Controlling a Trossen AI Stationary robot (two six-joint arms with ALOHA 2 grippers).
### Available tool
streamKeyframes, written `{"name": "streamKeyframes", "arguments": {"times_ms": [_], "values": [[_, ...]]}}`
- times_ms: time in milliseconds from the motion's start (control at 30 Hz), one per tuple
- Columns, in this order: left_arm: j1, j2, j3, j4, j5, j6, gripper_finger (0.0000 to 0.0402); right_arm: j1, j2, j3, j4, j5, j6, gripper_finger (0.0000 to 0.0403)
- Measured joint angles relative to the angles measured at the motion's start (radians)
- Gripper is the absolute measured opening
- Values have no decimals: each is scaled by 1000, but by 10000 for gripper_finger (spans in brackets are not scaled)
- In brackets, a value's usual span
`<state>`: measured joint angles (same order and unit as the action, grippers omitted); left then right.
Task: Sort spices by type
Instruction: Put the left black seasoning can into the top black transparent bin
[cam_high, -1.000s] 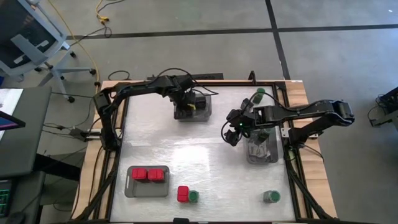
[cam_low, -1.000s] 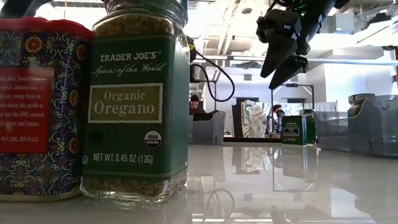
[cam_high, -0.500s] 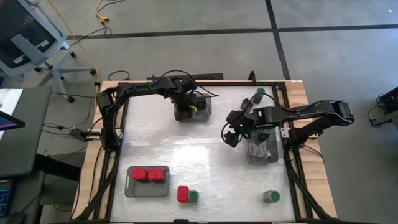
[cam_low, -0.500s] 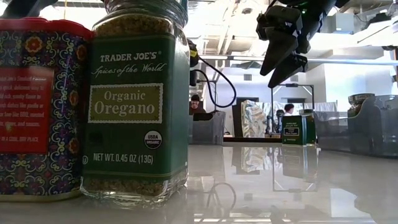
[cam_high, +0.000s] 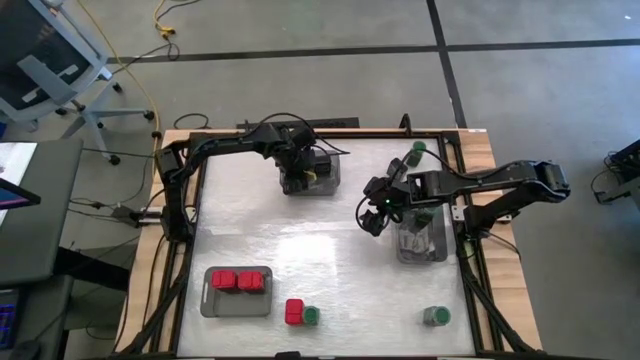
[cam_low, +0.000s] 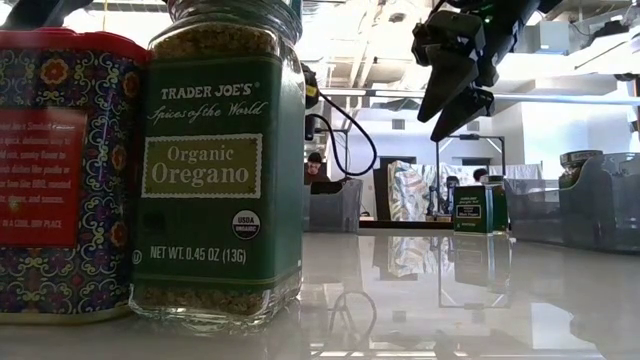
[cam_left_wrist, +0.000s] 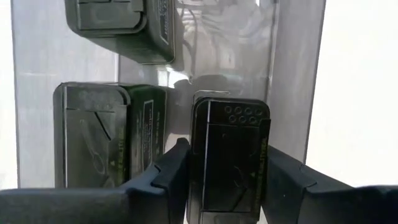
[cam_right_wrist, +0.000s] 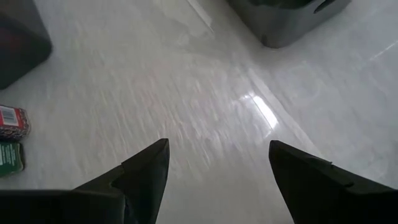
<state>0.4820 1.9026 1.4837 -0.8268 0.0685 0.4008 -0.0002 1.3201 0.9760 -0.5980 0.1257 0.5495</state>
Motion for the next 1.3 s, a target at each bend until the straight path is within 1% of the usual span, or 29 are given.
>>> {"name": "streamKeyframes", "arguments": {"times_ms": [167,367,1300], "values": [[0,0,0,21,-3,-24,152,0,0,0,0,0,0,303],[0,0,0,22,-5,11,152,0,0,0,0,0,0,303],[0,0,0,9,-4,-3,154,0,0,0,8,0,-8,303]]}}
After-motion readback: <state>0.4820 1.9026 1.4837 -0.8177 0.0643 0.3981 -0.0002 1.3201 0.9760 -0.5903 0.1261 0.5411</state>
